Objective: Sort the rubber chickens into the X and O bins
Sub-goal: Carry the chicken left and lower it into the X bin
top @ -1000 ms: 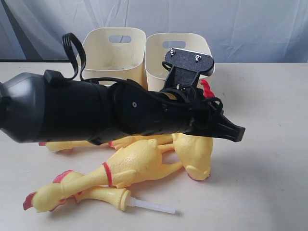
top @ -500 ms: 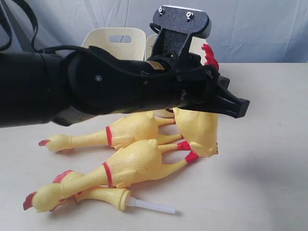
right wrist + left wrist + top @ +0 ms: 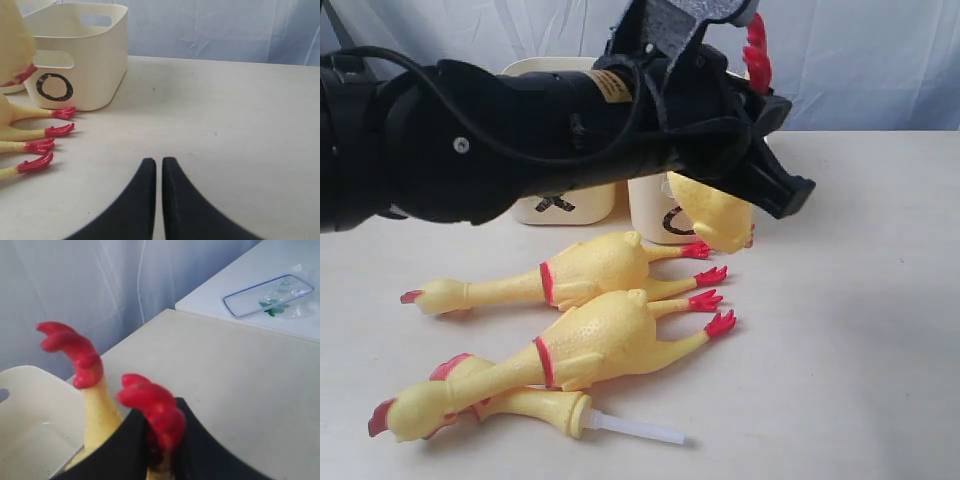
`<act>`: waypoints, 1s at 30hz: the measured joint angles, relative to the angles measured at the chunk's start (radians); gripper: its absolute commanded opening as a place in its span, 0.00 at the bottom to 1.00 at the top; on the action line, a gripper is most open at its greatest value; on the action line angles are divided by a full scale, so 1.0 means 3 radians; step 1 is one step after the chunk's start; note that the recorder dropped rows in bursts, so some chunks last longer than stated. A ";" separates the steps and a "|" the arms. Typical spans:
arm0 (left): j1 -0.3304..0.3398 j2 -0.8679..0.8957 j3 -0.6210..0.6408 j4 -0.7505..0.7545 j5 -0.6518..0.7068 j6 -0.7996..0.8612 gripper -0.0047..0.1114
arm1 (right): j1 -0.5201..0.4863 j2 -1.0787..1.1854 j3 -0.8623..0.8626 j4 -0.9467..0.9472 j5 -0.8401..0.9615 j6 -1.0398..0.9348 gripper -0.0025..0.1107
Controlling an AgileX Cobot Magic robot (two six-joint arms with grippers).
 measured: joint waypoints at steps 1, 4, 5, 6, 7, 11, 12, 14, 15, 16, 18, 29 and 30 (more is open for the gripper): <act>0.0035 0.0000 0.0000 0.0000 -0.0017 0.0000 0.04 | 0.0000 0.0000 0.0000 0.0000 0.0000 0.0000 0.07; 0.0177 0.0000 0.0000 0.0000 -0.0083 0.0000 0.04 | 0.0000 0.0000 0.0000 0.0000 0.0000 0.0000 0.07; 0.0233 0.0000 0.0000 0.0002 -0.0108 0.0000 0.04 | 0.0000 0.0000 0.0000 0.0000 0.0000 0.0000 0.07; 0.0284 0.0000 0.0000 0.0017 -0.0148 0.0000 0.04 | 0.0000 0.0000 0.0000 0.0000 0.0000 0.0000 0.07; 0.0338 0.0000 0.0000 0.0027 -0.0172 0.0000 0.04 | 0.0000 0.0000 0.0000 0.0000 0.0000 0.0000 0.07; 0.0536 -0.0028 0.0000 0.0096 -0.0300 0.0006 0.04 | 0.0000 0.0000 0.0000 0.0000 0.0000 0.0000 0.07; 0.0585 -0.0045 0.0000 0.0115 -0.0346 0.0006 0.04 | 0.0000 0.0000 0.0000 0.0000 0.0000 0.0000 0.07; 0.0680 -0.0079 0.0000 0.0133 -0.0402 0.0006 0.04 | 0.0000 0.0000 0.0000 0.0000 0.0000 0.0000 0.07; 0.0736 -0.0096 0.0000 0.0141 -0.0429 0.0006 0.04 | 0.0000 0.0000 0.0000 0.0000 0.0000 0.0000 0.07; 0.0791 -0.0122 0.0000 0.0140 -0.0441 0.0006 0.04 | 0.0000 0.0000 0.0000 0.0000 0.0000 0.0000 0.07; 0.0900 -0.0142 0.0000 0.0140 -0.0468 0.0006 0.04 | 0.0000 0.0000 0.0000 0.0000 0.0000 0.0000 0.07; 0.1368 -0.0159 0.0000 0.0405 -0.0671 0.0006 0.04 | 0.0000 0.0000 0.0000 0.0000 0.0000 0.0000 0.07; 0.1409 -0.0152 0.0000 0.0418 -0.0689 0.0006 0.04 | 0.0000 0.0000 0.0000 0.0000 0.0000 0.0000 0.07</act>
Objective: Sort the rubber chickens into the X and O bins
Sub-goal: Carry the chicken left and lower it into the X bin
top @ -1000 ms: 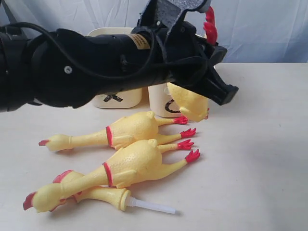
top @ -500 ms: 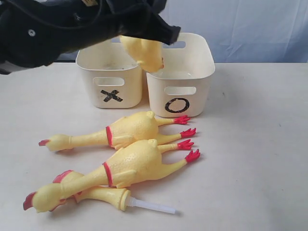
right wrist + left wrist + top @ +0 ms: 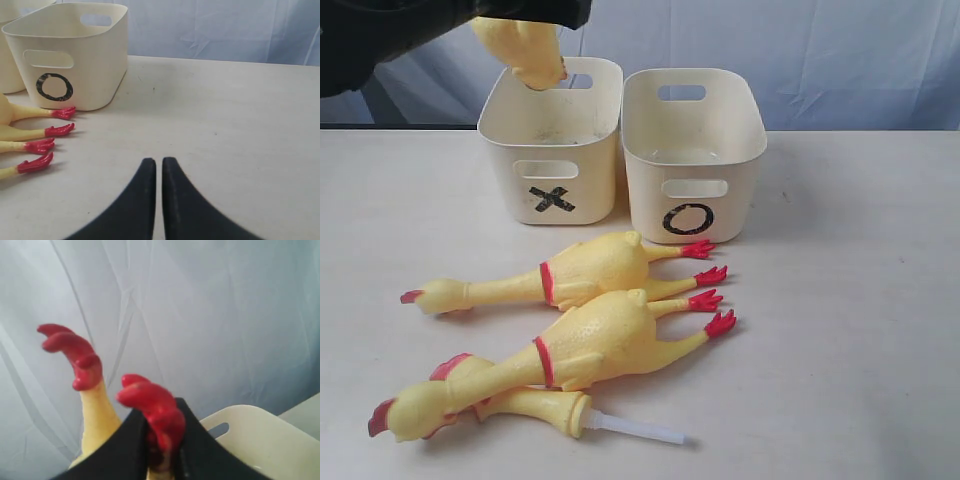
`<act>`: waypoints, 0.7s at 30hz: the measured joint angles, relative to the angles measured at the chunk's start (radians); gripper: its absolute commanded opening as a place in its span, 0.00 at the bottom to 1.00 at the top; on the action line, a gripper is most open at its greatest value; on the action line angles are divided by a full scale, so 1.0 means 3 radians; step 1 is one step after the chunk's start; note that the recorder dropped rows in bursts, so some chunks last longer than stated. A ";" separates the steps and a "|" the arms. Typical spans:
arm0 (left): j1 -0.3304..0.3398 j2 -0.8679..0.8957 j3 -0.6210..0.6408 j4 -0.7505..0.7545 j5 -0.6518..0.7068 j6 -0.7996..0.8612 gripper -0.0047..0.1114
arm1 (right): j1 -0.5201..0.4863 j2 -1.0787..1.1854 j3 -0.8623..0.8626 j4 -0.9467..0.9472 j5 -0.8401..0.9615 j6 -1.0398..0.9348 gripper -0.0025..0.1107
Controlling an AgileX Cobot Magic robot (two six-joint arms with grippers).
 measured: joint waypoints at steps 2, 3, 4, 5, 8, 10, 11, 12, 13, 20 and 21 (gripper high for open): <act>0.0061 0.0033 0.0000 0.0005 -0.0036 0.0000 0.04 | 0.0000 0.0000 0.0000 0.0000 0.0000 0.0000 0.07; 0.0094 0.0068 0.0000 0.0008 -0.0050 0.0000 0.04 | 0.0000 0.0000 0.0000 0.0000 0.0000 0.0000 0.07; 0.0115 0.0101 0.0000 0.0008 -0.0051 0.0000 0.04 | 0.0000 0.0000 0.0000 0.0000 0.0000 0.0000 0.07; 0.0131 0.0132 0.0000 0.0008 -0.0055 0.0000 0.04 | 0.0000 0.0000 0.0000 0.0000 0.0000 0.0000 0.07; 0.0146 0.0272 0.0000 0.0047 -0.0063 0.0000 0.04 | 0.0000 0.0000 0.0000 0.0000 0.0000 0.0000 0.07; 0.0146 0.0375 0.0000 0.0172 -0.0063 0.0000 0.04 | 0.0000 0.0000 0.0000 0.0000 0.0000 0.0000 0.07; 0.0146 0.0432 0.0000 0.0261 -0.0063 0.0000 0.04 | 0.0000 0.0000 0.0000 0.0000 0.0000 0.0000 0.07; 0.0146 0.0487 0.0000 0.0342 -0.0063 0.0000 0.04 | 0.0000 0.0000 0.0000 0.0000 0.0000 0.0000 0.07; 0.0146 0.0537 0.0000 0.0395 -0.0063 0.0000 0.04 | 0.0000 0.0000 0.0000 0.0000 0.0000 0.0000 0.07; 0.0214 0.0787 0.0000 0.0506 -0.0236 0.0000 0.04 | 0.0000 0.0000 0.0000 0.0000 0.0000 0.0000 0.07; 0.0232 0.0818 0.0000 0.0506 -0.0261 0.0000 0.04 | 0.0000 0.0000 0.0000 0.0000 0.0000 0.0000 0.07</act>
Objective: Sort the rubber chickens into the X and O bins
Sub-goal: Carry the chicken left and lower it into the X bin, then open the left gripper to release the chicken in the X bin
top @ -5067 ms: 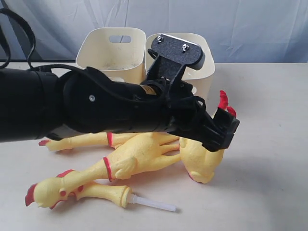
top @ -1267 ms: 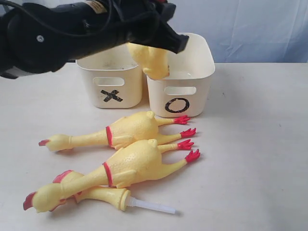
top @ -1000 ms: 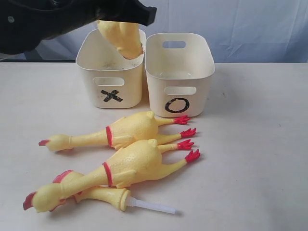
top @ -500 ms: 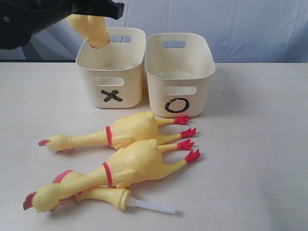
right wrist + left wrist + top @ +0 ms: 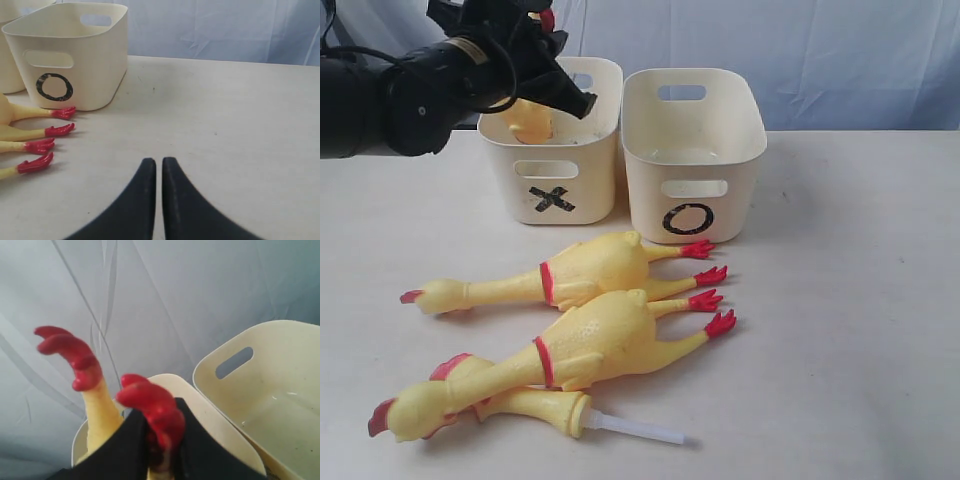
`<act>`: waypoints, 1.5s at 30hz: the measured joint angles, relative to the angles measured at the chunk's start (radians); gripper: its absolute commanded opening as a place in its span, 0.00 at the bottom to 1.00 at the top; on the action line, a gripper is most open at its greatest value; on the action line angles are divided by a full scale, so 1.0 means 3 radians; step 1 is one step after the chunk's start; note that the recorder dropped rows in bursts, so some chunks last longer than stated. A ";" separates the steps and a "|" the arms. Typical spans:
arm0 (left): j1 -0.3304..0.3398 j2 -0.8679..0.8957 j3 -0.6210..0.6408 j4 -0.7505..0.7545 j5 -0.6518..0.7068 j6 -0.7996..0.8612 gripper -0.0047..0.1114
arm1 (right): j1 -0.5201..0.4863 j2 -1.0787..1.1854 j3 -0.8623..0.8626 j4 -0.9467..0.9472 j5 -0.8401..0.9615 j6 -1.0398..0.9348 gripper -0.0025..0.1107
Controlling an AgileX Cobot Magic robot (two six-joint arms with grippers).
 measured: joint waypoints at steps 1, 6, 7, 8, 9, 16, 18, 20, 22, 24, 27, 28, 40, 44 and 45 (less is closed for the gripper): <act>0.0017 0.0018 0.0000 0.0000 -0.0013 0.0000 0.04 | 0.0000 0.0000 0.0000 0.0000 0.0000 0.0000 0.07; 0.0076 0.0122 0.0000 -0.0204 -0.0013 -0.0006 0.06 | 0.0000 0.0000 0.0000 0.0000 0.0000 0.0000 0.07; 0.0096 0.0141 0.0000 -0.0271 -0.0004 -0.0006 0.08 | 0.0000 0.0000 0.0000 0.0000 0.0000 0.0000 0.07; 0.0111 0.0146 0.0000 -0.0333 0.0015 -0.0006 0.10 | 0.0000 0.0000 0.0000 0.0000 0.0000 0.0000 0.07; 0.0124 0.0155 0.0000 -0.0401 0.0013 -0.0006 0.14 | 0.0000 0.0000 0.0000 0.0000 0.0000 0.0000 0.07; 0.0173 0.0157 -0.0014 -0.0579 0.0019 -0.0006 0.46 | 0.0000 0.0000 0.0000 0.0000 0.0000 0.0000 0.07; 0.0173 0.0157 -0.0019 -0.0584 0.0012 -0.0006 0.55 | 0.0000 0.0000 0.0000 0.0000 0.0000 0.0000 0.07; 0.0173 0.0157 -0.0019 -0.0584 0.0012 -0.0006 0.60 | 0.0000 0.0000 0.0000 0.0000 0.0000 0.0000 0.07; 0.0173 0.0157 -0.0019 -0.0584 0.0012 -0.0006 0.62 | 0.0000 0.0000 0.0000 0.0000 0.0000 0.0000 0.07; 0.0173 0.0157 -0.0019 -0.0584 0.0006 -0.0006 0.62 | 0.0000 0.0000 0.0000 0.0000 0.0000 0.0000 0.07; 0.0173 0.0157 -0.0021 -0.0584 0.0006 -0.0006 0.62 | 0.0000 0.0000 0.0000 0.0000 0.0000 0.0000 0.07; 0.0173 0.0157 -0.0021 -0.0584 0.0006 -0.0006 0.62 | 0.0000 0.0000 0.0000 0.0000 0.0000 0.0000 0.07; 0.0173 -0.0177 -0.0021 -0.0584 0.0255 -0.0006 0.62 | 0.0000 0.0000 0.0000 0.0000 0.0000 0.0000 0.07; 0.0173 -0.0282 -0.0021 -0.0584 0.0565 -0.0006 0.59 | 0.0000 0.0000 0.0000 0.0000 0.0000 0.0000 0.07; 0.0173 -0.0310 -0.0021 -0.0584 0.0643 -0.0006 0.57 | 0.0000 0.0000 0.0000 0.0000 0.0000 0.0000 0.07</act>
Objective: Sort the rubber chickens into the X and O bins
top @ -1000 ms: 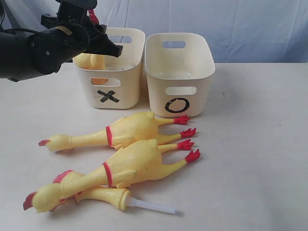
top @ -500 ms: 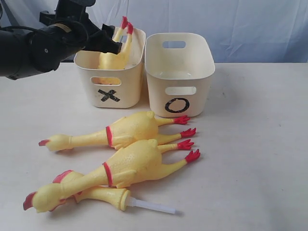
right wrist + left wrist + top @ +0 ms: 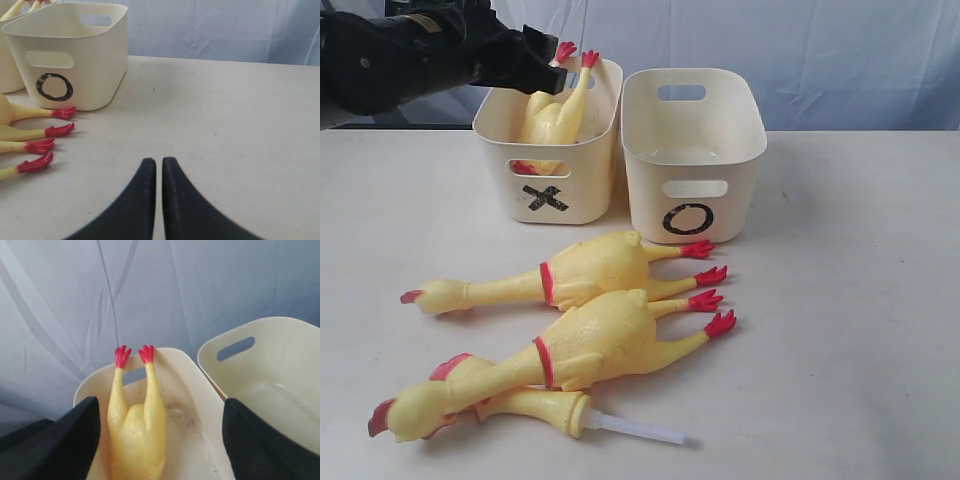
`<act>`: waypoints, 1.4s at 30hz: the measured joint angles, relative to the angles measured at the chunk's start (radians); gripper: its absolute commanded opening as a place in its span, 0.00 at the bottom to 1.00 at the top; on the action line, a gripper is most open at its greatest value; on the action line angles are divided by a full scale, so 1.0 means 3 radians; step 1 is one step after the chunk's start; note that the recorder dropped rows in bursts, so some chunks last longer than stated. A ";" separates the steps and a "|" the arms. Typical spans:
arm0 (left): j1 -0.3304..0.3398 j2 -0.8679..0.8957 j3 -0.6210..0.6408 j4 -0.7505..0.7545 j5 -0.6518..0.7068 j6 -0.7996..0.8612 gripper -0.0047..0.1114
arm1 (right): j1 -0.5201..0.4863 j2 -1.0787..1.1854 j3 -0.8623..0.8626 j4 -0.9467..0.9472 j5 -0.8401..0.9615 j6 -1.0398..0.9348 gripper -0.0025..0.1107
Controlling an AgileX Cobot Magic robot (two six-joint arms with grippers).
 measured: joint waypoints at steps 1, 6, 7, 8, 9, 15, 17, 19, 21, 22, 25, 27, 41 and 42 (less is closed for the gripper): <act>0.0000 -0.0037 0.0000 0.0000 0.0119 0.0000 0.56 | 0.0000 0.0000 0.0000 0.0000 0.0000 0.0000 0.07; 0.0000 -0.0210 0.0000 0.0007 0.0648 0.0000 0.38 | 0.0000 0.0000 0.0000 0.0000 0.0000 0.0000 0.07; 0.0000 -0.0246 0.0000 0.0014 0.0749 0.0000 0.33 | 0.0000 0.0000 0.0000 0.0000 0.0000 0.0000 0.07; 0.0000 -0.0291 0.0000 0.0025 0.0875 0.0000 0.24 | 0.0000 0.0000 0.0000 0.0000 0.0000 0.0000 0.07; 0.0000 -0.0386 0.0000 0.0037 0.1167 0.0000 0.19 | 0.0000 0.0000 0.0000 0.0000 0.0000 0.0000 0.07; 0.0000 -0.0644 0.0000 0.0238 0.2522 0.0000 0.04 | 0.0000 0.0000 0.0000 0.0000 0.0000 0.0000 0.07; 0.0000 -0.0650 0.0000 0.0261 0.2937 0.0000 0.04 | 0.0000 0.0000 0.0000 0.0000 0.0000 0.0000 0.07; 0.0000 -0.0650 0.0000 0.0268 0.3340 0.0000 0.04 | 0.0000 0.0000 0.0000 0.0000 0.0000 0.0000 0.07; 0.0000 -0.0650 0.0000 0.0268 0.3556 0.0000 0.04 | 0.0000 0.0000 0.0000 0.0000 0.0000 0.0000 0.07; 0.0000 -0.0650 0.0000 0.0268 0.3648 0.0000 0.04 | 0.0000 0.0000 0.0000 0.0000 0.0000 0.0000 0.07; 0.0000 -0.0747 0.0086 0.0268 0.3716 0.0000 0.04 | 0.0000 0.0000 0.0000 0.0000 0.0000 0.0000 0.07; 0.0000 -0.0819 0.0176 0.0292 0.3716 0.0000 0.04 | 0.0000 0.0000 0.0000 0.0000 0.0000 0.0000 0.07; 0.0000 -0.2153 0.1378 0.0169 0.3418 0.0005 0.04 | 0.0000 0.0000 0.0000 0.0000 0.0000 0.0000 0.07; 0.0000 -0.2281 0.1455 0.0132 0.3362 0.0005 0.04 | 0.0000 0.0000 0.0000 0.0000 0.0000 0.0000 0.07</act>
